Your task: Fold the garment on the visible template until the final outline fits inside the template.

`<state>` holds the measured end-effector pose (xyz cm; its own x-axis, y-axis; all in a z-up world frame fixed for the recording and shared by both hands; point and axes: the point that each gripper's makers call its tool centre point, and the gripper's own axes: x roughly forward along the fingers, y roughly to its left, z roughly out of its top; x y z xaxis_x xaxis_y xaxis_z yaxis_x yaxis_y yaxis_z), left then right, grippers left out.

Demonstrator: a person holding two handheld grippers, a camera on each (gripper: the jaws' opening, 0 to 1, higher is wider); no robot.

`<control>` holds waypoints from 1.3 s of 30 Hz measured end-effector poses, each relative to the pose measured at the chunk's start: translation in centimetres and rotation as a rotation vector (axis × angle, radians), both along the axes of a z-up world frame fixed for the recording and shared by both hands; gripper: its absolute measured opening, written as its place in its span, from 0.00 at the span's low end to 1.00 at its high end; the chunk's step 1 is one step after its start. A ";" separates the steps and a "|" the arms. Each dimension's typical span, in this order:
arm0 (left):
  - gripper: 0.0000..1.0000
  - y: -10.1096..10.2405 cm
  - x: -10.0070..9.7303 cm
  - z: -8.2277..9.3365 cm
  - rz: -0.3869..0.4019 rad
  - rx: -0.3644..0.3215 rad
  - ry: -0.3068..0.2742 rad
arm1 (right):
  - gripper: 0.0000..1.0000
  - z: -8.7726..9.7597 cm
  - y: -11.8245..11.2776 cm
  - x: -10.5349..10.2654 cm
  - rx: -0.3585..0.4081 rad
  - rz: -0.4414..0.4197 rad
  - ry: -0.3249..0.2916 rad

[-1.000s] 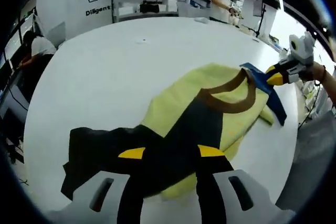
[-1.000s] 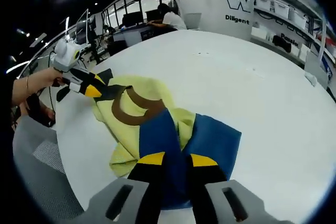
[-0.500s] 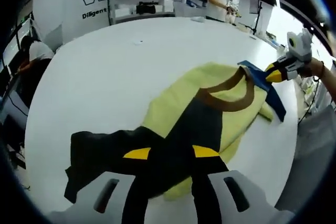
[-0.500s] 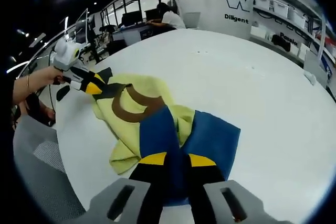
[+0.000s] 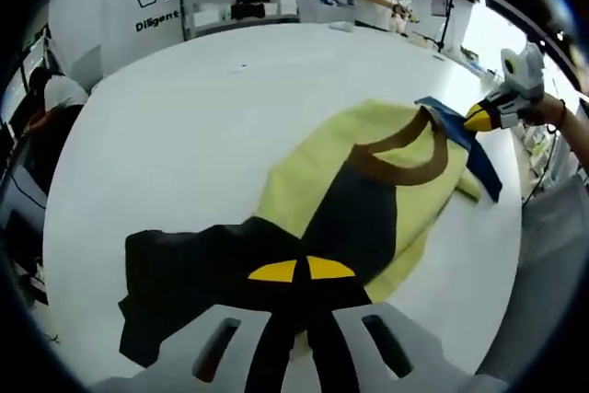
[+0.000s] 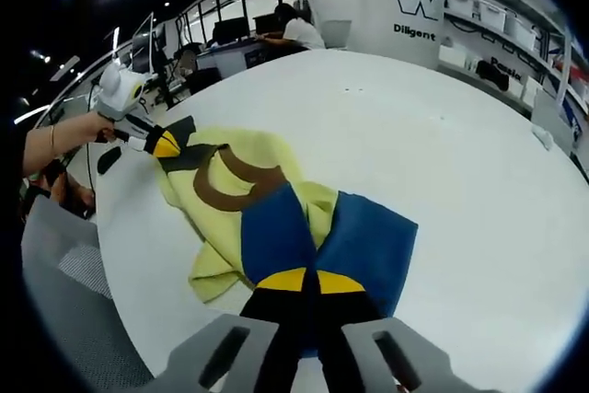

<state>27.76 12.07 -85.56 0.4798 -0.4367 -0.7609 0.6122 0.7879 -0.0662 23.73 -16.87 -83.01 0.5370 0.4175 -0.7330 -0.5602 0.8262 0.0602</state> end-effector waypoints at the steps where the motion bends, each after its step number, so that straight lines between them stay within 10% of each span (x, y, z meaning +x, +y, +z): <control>1: 0.02 0.0 -0.1 0.2 -0.002 0.000 -0.007 | 0.00 0.2 0.0 0.0 -0.003 0.003 -0.006; 24: 0.02 -0.2 -0.2 8.5 -0.068 -0.002 -0.270 | 0.00 5.3 0.9 -0.1 -0.057 0.082 -0.144; 39: 0.02 0.4 2.8 14.3 -0.026 0.021 -0.410 | 0.00 9.7 0.5 4.6 -0.094 0.041 -0.250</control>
<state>30.55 12.43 -71.24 0.7338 -0.4393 -0.5182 0.6045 0.7703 0.2030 28.35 -16.34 -73.28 0.6900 0.3791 -0.6166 -0.5813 0.7978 -0.1600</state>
